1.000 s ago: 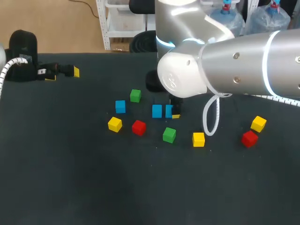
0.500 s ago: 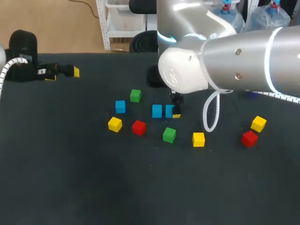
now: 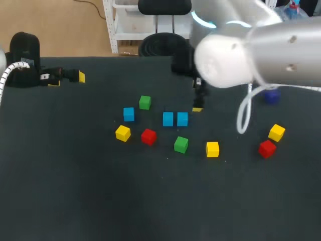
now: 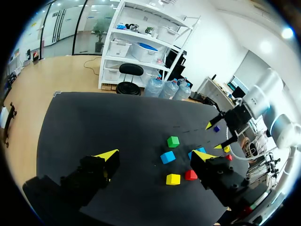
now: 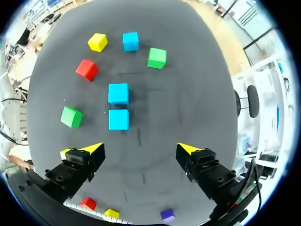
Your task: Place the blue cubes, place green cubes on the blue cubes, place the yellow cubes on the green cubes, then place the red cubes on the yellow cubes, and place purple cube on the red cubes.
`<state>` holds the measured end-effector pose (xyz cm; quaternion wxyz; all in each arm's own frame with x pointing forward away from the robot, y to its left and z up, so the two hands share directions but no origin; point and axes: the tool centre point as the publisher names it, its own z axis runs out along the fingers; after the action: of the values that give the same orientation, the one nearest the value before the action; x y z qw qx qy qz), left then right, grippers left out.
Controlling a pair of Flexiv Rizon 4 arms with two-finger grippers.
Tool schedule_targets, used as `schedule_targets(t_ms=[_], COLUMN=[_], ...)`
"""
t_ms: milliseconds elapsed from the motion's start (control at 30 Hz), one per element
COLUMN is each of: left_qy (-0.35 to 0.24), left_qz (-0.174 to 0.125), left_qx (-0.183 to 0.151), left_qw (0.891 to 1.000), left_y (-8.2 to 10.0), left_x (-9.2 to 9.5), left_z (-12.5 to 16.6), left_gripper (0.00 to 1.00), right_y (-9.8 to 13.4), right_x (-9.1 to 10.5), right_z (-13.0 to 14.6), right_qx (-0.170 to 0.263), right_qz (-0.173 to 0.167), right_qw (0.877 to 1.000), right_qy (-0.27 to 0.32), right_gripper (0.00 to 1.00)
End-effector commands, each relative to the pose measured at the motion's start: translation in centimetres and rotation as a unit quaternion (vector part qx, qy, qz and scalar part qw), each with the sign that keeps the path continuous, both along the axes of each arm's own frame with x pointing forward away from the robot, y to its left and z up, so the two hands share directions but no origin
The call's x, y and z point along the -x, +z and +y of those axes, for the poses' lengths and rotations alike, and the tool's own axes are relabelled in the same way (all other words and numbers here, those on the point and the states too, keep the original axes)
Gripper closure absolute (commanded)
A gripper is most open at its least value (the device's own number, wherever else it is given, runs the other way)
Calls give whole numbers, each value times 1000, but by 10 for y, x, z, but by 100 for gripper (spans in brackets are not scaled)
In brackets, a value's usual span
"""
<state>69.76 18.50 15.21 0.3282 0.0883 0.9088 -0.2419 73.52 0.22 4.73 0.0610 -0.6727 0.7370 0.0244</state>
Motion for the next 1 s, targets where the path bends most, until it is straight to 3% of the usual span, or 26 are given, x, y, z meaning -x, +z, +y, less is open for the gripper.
schedule_targets(t_ms=[33, 467, 733, 1000], left_qy=[-1, -1, -1, -1], left_qz=[-2, -2, -2, -2], left_qx=[2, 2, 2, 2], left_qw=[1000, 1000, 1000, 1000], left_y=[-1, -1, -1, -1], left_x=[-1, -1, -1, -1], left_z=[1, 1, 1, 1], left_gripper=[0, 0, 0, 0], right_y=[6, 22, 27, 25], right_x=[15, 13, 11, 11], right_z=[-26, -50, -74, -84], right_qx=[-65, -126, -198, -212], right_qz=[-50, -68, -74, -74], right_qw=[997, 989, 973, 969], right_qy=[-13, -46, -93, -105], right_gripper=[0, 0, 0, 0])
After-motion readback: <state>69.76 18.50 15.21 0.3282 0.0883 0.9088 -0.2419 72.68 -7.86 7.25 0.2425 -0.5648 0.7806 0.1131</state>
